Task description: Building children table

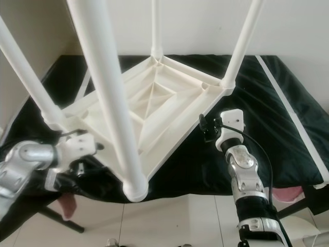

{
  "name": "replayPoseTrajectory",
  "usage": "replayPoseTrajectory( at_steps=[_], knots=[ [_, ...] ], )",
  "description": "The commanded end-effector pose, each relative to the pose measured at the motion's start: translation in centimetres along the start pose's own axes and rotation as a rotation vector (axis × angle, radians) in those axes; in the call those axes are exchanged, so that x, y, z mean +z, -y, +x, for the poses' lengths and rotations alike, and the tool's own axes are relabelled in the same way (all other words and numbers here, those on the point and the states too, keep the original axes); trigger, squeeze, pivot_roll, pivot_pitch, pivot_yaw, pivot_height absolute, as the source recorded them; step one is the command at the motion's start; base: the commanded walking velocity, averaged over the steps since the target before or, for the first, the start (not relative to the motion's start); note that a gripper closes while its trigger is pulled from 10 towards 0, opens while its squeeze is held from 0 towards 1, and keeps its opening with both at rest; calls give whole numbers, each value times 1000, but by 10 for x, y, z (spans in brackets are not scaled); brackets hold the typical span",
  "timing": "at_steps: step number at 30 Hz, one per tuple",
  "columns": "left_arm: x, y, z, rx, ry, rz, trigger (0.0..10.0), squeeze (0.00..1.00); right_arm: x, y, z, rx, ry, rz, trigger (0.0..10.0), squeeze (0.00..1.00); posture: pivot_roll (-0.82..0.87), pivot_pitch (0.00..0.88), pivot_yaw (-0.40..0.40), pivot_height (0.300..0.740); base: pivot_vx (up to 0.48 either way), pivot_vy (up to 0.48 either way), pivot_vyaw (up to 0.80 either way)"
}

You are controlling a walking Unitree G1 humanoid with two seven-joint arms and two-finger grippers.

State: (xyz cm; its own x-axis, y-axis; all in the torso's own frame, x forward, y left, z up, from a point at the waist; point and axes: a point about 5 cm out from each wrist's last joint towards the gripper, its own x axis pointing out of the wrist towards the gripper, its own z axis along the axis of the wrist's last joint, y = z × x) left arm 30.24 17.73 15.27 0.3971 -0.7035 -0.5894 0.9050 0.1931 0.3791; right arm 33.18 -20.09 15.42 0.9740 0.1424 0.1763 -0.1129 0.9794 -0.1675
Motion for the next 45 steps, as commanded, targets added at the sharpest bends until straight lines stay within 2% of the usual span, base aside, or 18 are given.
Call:
replayPoseTrajectory(
  at_steps=[1,5,12,13,18,22,30,34,35,36,37,38,39,40,41,45],
  knots=[
    [-1,-4,2,28,0,-6,10000,0,2,0,0,-6,3,5,10000,0,-28,71,27,740,0,0,0],
    [-4,-5,6,16,-11,0,10000,0,1,2,-2,-15,2,6,10000,0,-32,69,35,740,0,0,0],
    [-9,-16,20,95,-24,-126,10000,0,0,0,-5,-23,2,11,10000,0,-40,65,48,740,0,0,0],
    [-9,-16,20,95,-24,-126,10000,0,0,0,-5,-23,2,11,10000,0,-40,65,48,740,0,0,0],
    [-17,-8,32,55,-46,-243,10000,0,0,0,-5,-28,3,9,10000,0,-43,61,54,740,0,0,0],
    [-17,-8,37,67,-52,-268,10000,0,1,1,-5,-31,3,9,10000,0,-43,61,54,740,0,0,0],
    [-17,-7,54,181,-102,-411,10000,0,1,-1,-6,-38,7,14,10000,0,-44,55,66,740,0,0,0],
    [-17,-8,57,222,-103,-454,10000,0,1,-2,-6,-38,9,17,10000,0,-44,55,66,740,0,0,0],
    [-16,-10,60,269,-100,-483,10000,0,1,-2,-6,-38,9,18,10000,0,-43,56,66,740,0,0,0],
    [-16,-10,60,269,-100,-483,10000,0,1,-2,-6,-38,9,18,10000,0,-43,56,66,740,0,0,0],
    [-15,-13,63,333,-95,-518,10000,0,1,-3,-6,-37,9,19,10000,0,-45,55,67,740,0,0,0],
    [-15,-13,63,333,-95,-518,10000,0,1,-3,-6,-37,9,19,10000,0,-45,55,67,740,0,0,0],
    [-14,-17,66,400,-86,-551,10000,0,1,-4,-6,-37,9,19,10000,0,-47,55,66,740,0,0,0],
    [-14,-17,66,400,-86,-551,10000,0,1,-4,-6,-37,9,19,10000,0,-47,55,66,740,0,0,0],
    [-7,-21,73,465,-66,-566,10000,0,1,-5,-6,-36,10,21,10000,0,-54,50,56,740,0,0,0],
    [0,-21,81,476,-55,-573,10000,0,1,-7,-5,-32,13,23,10000,0,-58,49,52,740,0,0,0]
  ],
)
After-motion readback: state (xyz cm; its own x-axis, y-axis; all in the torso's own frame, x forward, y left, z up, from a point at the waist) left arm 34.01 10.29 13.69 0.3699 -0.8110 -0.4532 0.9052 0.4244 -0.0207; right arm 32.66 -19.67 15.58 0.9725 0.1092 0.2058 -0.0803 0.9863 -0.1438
